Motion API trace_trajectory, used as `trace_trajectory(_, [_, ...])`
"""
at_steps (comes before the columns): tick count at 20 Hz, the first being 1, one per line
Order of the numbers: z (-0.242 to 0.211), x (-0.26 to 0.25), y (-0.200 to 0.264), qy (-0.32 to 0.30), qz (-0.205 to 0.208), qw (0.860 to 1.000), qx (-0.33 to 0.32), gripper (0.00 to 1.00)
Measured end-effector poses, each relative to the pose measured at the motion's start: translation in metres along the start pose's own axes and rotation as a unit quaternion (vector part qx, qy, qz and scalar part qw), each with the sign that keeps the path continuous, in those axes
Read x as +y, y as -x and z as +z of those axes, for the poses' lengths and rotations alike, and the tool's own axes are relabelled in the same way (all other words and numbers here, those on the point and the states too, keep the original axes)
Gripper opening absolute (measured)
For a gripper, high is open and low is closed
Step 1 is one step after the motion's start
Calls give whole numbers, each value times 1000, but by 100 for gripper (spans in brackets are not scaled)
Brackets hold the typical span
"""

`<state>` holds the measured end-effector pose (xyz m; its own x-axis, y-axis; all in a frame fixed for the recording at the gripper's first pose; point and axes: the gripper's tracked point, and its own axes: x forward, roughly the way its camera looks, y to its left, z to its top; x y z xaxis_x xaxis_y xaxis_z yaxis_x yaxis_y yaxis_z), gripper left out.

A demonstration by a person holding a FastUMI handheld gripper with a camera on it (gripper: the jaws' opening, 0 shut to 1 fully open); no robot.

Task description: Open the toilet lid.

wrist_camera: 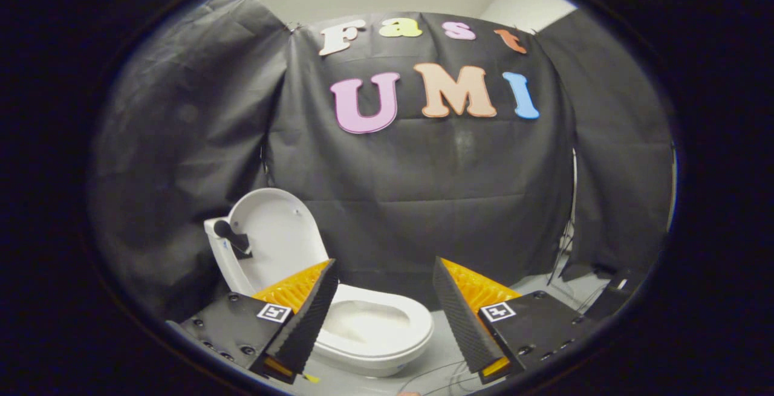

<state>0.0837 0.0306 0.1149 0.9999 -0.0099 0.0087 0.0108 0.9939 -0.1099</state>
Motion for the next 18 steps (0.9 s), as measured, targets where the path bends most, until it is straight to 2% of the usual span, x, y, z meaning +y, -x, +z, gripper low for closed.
trace_trajectory(2, [1, -2, 0, 6, 7, 1000, -2, 98])
trace_trajectory(6, [11, -16, 6, -49, 8, 999, -4, 98])
trace_trajectory(9, [8, -33, 6, -68, -5, 998, -3, 98])
trace_trajectory(14, [-32, -59, 0, -144, -63, 987, 27, 98])
trace_trajectory(18, [-46, -52, 6, -130, -86, 987, 34, 98])
